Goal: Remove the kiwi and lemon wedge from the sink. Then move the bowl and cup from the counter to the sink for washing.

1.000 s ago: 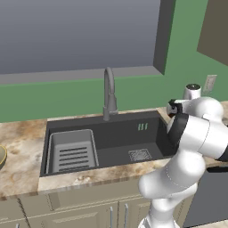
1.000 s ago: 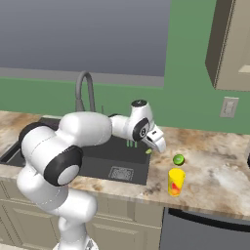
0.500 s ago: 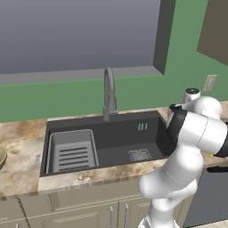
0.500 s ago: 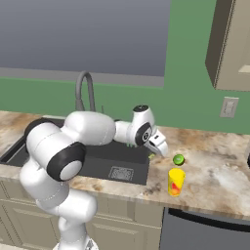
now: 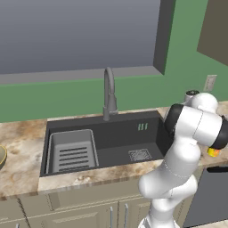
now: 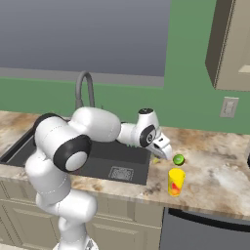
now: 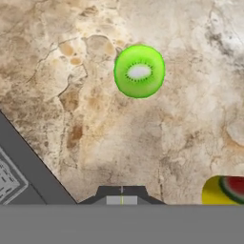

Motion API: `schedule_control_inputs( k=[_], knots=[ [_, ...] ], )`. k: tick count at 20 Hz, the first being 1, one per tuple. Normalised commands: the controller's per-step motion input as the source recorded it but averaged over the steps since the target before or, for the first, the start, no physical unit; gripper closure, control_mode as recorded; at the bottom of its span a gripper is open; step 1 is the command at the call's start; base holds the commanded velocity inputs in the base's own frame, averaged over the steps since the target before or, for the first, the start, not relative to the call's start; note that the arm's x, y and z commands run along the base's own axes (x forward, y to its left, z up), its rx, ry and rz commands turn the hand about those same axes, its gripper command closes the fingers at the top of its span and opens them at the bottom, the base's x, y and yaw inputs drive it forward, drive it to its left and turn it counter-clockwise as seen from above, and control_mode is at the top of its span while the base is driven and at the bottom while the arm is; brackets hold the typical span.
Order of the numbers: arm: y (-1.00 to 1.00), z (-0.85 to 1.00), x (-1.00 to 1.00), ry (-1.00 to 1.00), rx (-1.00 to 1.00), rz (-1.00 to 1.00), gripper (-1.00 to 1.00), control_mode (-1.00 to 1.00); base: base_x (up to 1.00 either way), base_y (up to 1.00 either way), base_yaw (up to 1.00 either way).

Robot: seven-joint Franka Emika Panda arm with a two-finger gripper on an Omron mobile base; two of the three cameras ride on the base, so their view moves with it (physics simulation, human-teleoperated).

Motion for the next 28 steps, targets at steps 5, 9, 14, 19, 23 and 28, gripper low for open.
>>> schedule_control_inputs(
  k=[5,9,14,19,23,28],
  knots=[
    [-0.14,-0.20,0.00,0.03,0.00,0.00,1.00,-1.00,0.00,0.00,0.00],
    [-0.07,-0.20,0.02,0.00,0.00,0.00,1.00,-1.00,0.00,0.00,0.00],
    [-0.11,-0.15,0.09,0.04,0.00,0.00,1.00,-1.00,0.00,0.00,0.00],
    [-0.08,-0.14,0.10,0.03,0.00,0.00,1.00,-1.00,0.00,0.00,0.00],
    [-0.08,-0.13,0.11,0.00,0.00,0.00,1.00,-1.00,0.00,0.00,0.00],
    [-0.07,-0.13,0.08,0.00,0.00,0.00,1.00,-1.00,0.00,0.00,0.00]
  ],
)
